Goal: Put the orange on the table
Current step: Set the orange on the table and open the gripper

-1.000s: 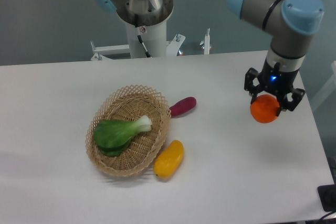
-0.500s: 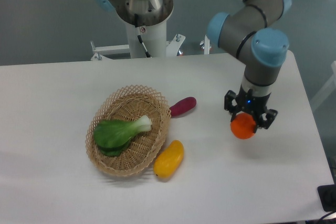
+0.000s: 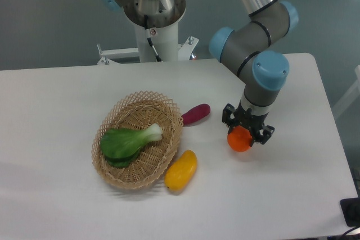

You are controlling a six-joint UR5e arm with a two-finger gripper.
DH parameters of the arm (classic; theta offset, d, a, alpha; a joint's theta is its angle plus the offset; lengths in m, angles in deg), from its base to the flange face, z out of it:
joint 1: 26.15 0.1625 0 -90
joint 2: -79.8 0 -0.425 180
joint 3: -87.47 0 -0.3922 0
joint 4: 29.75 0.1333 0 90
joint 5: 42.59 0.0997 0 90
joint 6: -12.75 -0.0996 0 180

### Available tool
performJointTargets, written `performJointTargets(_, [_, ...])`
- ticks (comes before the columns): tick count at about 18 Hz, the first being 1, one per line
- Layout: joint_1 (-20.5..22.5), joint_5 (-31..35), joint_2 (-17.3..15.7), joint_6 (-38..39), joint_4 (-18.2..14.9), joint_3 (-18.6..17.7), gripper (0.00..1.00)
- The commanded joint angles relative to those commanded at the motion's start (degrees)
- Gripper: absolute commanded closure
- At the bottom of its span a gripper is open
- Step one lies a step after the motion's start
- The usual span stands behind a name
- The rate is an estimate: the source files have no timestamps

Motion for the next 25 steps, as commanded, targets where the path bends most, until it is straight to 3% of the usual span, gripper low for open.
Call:
performJointTargets(12, [-0.18, 0.00, 0.00, 0.09, -0.17, -0.09, 0.28])
performJointTargets(13, [-0.18, 0.00, 0.00, 0.00, -0.09, -0.09, 0.22])
performJointTargets(14, [-0.18, 0.00, 0.00, -0.17, 0.00, 0.08, 0.07])
performJointTargets(15, [-0.18, 0.00, 0.09, -0.35, 0.00, 0.43, 0.00])
performJointTargets(22, [-0.09, -0.09, -0.17, 0.00, 0.09, 2.72, 0.00])
performJointTargets(25, [-0.09, 0.00, -0.44, -0.09, -0.09, 7.54, 0.00])
